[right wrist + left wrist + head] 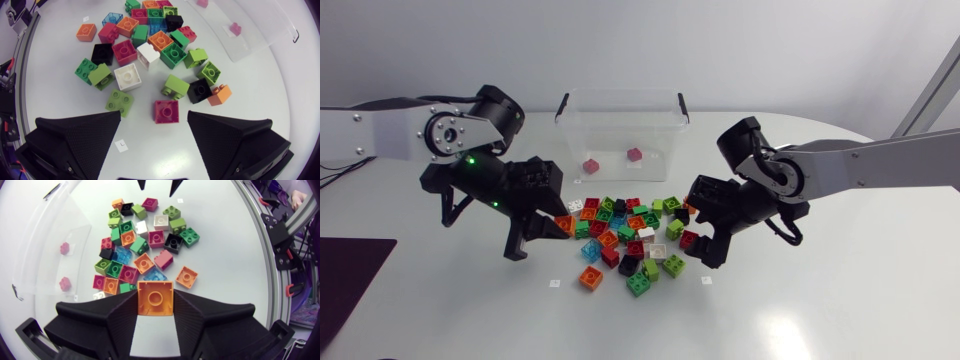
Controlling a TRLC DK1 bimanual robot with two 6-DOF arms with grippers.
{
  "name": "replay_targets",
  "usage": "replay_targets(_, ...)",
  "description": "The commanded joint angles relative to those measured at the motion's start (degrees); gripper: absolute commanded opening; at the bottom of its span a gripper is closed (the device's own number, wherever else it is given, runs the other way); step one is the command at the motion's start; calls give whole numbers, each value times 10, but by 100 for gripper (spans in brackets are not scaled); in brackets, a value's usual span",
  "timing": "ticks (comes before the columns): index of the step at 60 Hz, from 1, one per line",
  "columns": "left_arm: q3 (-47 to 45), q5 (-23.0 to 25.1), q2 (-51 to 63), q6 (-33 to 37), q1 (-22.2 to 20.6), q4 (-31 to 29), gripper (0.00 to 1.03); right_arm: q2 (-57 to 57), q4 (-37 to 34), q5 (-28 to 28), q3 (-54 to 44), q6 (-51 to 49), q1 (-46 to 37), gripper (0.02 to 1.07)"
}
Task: Place the duplo bricks in the container
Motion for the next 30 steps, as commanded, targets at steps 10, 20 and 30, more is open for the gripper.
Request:
replay_targets(10, 62, 20, -15, -40, 7, -8, 37, 59, 15, -10, 16, -32, -27, 96)
replay_targets(20, 91, 29, -10, -64, 8, 3, 37, 93, 27, -16, 30, -41, -37, 96)
replay_targets(30, 117, 34, -2, -99, 8, 28, 37, 119, 40, -18, 42, -41, -37, 96)
